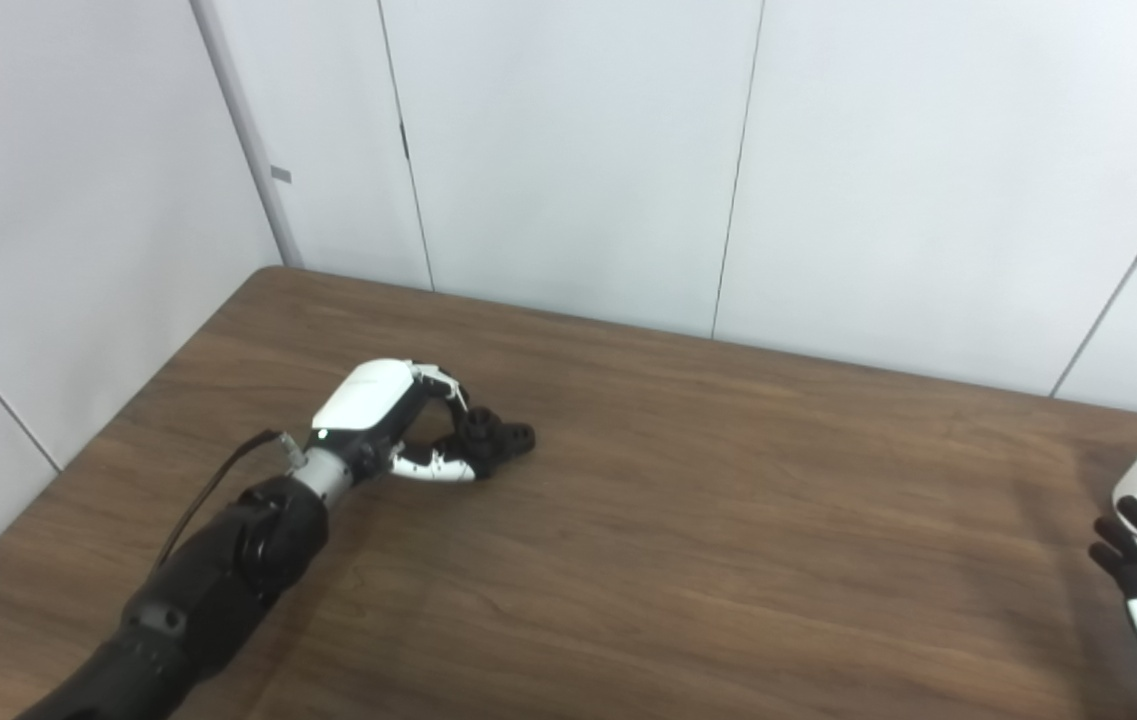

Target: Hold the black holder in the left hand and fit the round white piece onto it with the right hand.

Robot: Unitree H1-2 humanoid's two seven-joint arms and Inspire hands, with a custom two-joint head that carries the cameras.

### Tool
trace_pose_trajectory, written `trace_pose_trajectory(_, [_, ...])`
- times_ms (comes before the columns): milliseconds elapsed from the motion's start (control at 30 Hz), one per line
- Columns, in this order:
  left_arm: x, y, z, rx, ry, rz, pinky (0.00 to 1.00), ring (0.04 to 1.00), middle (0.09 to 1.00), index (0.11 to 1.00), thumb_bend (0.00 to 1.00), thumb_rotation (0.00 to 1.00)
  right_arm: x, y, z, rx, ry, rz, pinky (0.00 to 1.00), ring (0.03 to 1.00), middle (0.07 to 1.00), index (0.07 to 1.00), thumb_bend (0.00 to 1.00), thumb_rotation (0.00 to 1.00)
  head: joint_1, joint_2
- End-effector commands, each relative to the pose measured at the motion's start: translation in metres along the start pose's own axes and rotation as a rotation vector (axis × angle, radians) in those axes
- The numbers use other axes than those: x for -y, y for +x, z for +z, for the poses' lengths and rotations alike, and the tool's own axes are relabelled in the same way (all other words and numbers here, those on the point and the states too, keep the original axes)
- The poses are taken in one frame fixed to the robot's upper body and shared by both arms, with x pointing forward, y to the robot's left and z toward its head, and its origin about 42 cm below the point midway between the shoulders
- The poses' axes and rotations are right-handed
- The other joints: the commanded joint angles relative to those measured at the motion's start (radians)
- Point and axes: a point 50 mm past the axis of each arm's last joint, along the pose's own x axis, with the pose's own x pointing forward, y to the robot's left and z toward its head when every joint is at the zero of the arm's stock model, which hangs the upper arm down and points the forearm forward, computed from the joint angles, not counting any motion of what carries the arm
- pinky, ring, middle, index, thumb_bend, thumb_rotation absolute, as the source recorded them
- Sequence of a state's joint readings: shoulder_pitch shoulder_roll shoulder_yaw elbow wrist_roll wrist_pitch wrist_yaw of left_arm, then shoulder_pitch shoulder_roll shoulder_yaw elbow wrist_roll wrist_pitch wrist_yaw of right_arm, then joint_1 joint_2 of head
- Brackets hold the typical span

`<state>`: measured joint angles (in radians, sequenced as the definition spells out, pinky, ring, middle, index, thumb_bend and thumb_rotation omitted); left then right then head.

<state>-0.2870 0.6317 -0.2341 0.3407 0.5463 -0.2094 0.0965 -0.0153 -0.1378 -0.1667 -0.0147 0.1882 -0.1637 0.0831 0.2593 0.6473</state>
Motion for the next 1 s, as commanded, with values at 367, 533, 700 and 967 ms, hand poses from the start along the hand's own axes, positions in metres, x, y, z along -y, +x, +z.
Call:
trace_pose_trajectory(367, [0.029,-0.014,0.059,0.205,-0.010,-0.119,0.89,0.838,0.706,0.484,0.52,0.05,-0.005,0.001,0.017,0.084,0.019,0.006,0.83,0.855,0.886,0.886,0.53,0.57,-0.067,0.025])
trace_pose_trajectory(533, [0.038,-0.015,0.077,0.254,-0.036,-0.141,0.89,0.843,0.704,0.484,0.52,0.05,-0.009,0.002,0.027,0.087,0.025,-0.012,0.80,0.845,0.876,0.878,0.57,0.57,-0.087,0.030])
trace_pose_trajectory(700, [0.049,-0.016,0.094,0.308,-0.062,-0.158,0.88,0.842,0.698,0.483,0.52,0.05,-0.009,0.000,0.030,0.091,0.011,-0.026,0.82,0.848,0.877,0.880,0.58,0.58,-0.121,0.035])
trace_pose_trajectory(967, [0.063,-0.021,0.120,0.396,-0.104,-0.200,0.89,0.835,0.693,0.483,0.52,0.05,-0.012,-0.004,0.049,0.131,-0.004,-0.022,0.82,0.833,0.864,0.869,0.57,0.59,-0.190,0.042])
